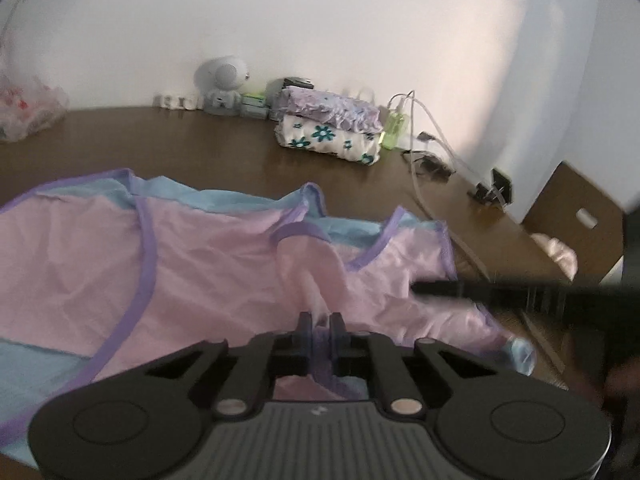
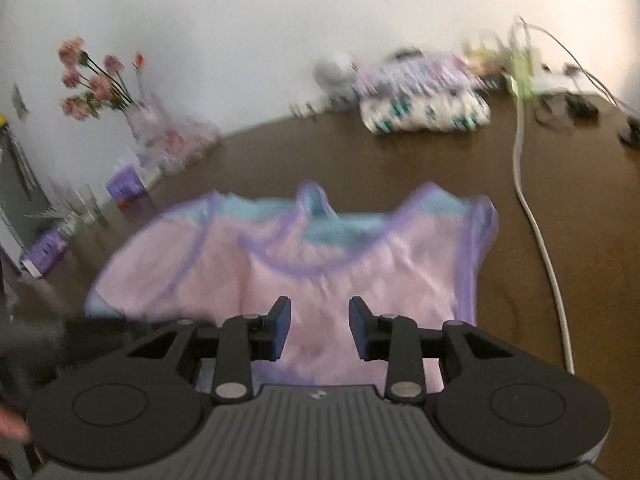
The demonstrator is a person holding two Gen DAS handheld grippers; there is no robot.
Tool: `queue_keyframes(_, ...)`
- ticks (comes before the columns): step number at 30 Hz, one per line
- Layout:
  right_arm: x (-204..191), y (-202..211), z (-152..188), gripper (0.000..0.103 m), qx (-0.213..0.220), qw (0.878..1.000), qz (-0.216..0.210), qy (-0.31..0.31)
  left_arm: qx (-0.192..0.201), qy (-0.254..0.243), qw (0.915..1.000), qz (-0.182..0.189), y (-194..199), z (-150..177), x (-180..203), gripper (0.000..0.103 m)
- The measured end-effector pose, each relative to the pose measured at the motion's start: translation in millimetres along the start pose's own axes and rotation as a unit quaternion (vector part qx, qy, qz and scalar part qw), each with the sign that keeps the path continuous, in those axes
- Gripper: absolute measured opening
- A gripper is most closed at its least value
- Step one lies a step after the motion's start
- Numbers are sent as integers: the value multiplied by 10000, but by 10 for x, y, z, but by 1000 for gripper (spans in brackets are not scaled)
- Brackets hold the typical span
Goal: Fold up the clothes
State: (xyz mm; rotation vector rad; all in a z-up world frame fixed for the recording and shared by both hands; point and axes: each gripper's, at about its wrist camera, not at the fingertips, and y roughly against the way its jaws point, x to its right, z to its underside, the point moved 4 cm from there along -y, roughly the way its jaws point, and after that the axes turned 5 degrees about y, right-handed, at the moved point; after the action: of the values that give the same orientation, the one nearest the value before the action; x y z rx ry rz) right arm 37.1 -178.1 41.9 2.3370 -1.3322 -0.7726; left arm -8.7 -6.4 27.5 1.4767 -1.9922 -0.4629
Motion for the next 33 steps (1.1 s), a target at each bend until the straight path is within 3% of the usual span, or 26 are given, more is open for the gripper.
queue_keyframes(2,-36,-194,-151,39,10,9991,-416,-11,52,-58,9999,-96,11,54,9,8)
queue_keyframes(6,-106,-723,-262,38,-541,9953,-798,-109,216,-213,9992,-244,73,84,50,8)
queue_keyframes(8,-145,-906,-230,3,-836,9919,-948,-90,348,-219,9990,-190,118,85,53,8)
queue_keyframes(10,-104,-876,-233,3,-585,9915,-1086,-409,454,-111,9989,-96,142,80,31,7)
queue_keyframes(13,50,-773,-283,3,-160,9867,-1253,-1022,336,555,9978,121,113,87,-124,7)
queue_keyframes(16,103,-764,-284,9,-56,9887,-1109,-1005,341,1012,9942,97,110,103,-271,13)
queue_keyframes(18,105,-683,-275,12,54,9927,-793,-909,378,1065,9935,109,150,99,-294,19)
queue_keyframes(20,143,-406,-285,30,433,9950,-421,-801,439,1104,9929,118,205,81,-312,35)
queue_keyframes(22,155,-130,-280,33,642,9961,-40,-613,507,1134,9921,153,248,29,-326,41)
queue_keyframes(25,77,111,-155,33,395,9990,136,-137,482,1115,9922,261,208,-76,-318,42)
queue_keyframes(28,-49,198,92,33,81,9993,255,252,316,863,9955,227,54,-152,-233,35)
queue_keyframes(29,-92,211,177,33,-17,9986,338,400,286,712,9969,148,13,-155,-203,19)
queue_keyframes(31,-156,212,338,33,-240,9968,477,600,155,532,9984,-145,-57,-114,-196,6)
queue_keyframes(33,-191,234,436,32,-333,9957,540,674,209,525,9978,-358,-50,-83,-216,8)
